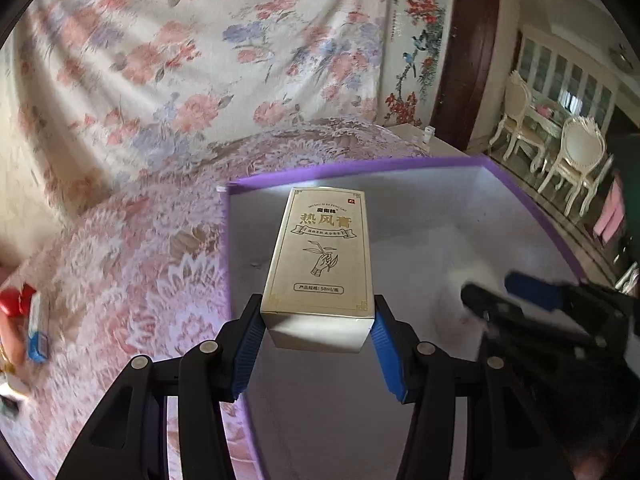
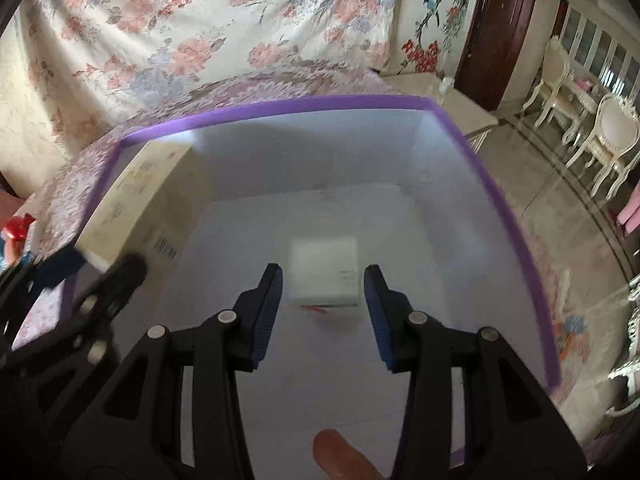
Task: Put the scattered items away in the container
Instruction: 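Open right tool to drop its box while left tool drops its box into purple box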
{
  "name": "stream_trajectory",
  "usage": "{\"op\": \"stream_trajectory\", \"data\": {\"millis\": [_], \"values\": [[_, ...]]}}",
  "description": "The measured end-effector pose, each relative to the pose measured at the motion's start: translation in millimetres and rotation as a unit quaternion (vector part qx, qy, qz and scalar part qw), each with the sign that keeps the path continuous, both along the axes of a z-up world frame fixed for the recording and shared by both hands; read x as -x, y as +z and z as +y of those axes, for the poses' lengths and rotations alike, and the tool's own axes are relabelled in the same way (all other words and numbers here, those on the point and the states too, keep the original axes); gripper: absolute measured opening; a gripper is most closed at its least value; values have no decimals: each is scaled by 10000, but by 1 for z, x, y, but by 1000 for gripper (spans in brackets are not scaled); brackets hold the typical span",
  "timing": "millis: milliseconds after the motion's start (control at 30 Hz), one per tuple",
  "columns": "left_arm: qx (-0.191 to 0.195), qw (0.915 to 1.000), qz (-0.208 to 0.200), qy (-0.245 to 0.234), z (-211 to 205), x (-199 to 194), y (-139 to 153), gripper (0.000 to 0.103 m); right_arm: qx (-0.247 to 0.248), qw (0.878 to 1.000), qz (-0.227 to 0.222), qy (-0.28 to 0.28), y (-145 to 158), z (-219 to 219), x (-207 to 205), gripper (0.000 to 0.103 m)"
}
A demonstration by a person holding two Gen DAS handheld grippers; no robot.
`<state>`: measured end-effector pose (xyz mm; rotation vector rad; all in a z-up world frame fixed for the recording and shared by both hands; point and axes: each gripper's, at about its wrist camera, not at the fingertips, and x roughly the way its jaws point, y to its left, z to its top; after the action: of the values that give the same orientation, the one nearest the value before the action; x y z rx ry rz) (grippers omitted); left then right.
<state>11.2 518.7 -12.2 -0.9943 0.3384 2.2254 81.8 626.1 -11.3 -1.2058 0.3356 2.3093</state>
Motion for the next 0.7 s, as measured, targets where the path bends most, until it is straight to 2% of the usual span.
{"op": "stream_trajectory", "data": {"millis": [167, 367, 567, 700], "values": [[1, 9993, -41, -378, 1, 0, 0, 52, 98, 9998, 155, -125, 1, -3, -8, 43], [-34, 9981, -323, -518, 5, 4, 9, 52, 16, 9992, 157, -368, 7, 9, -12, 43], [3, 9978, -608, -254, 17, 20, 7, 53, 7, 9991, 12, -416, 6, 17, -13, 43], [-51, 9976, -669, -197, 16, 26, 6, 53, 40, 9990, 81, -435, 6, 17, -16, 43]]}}
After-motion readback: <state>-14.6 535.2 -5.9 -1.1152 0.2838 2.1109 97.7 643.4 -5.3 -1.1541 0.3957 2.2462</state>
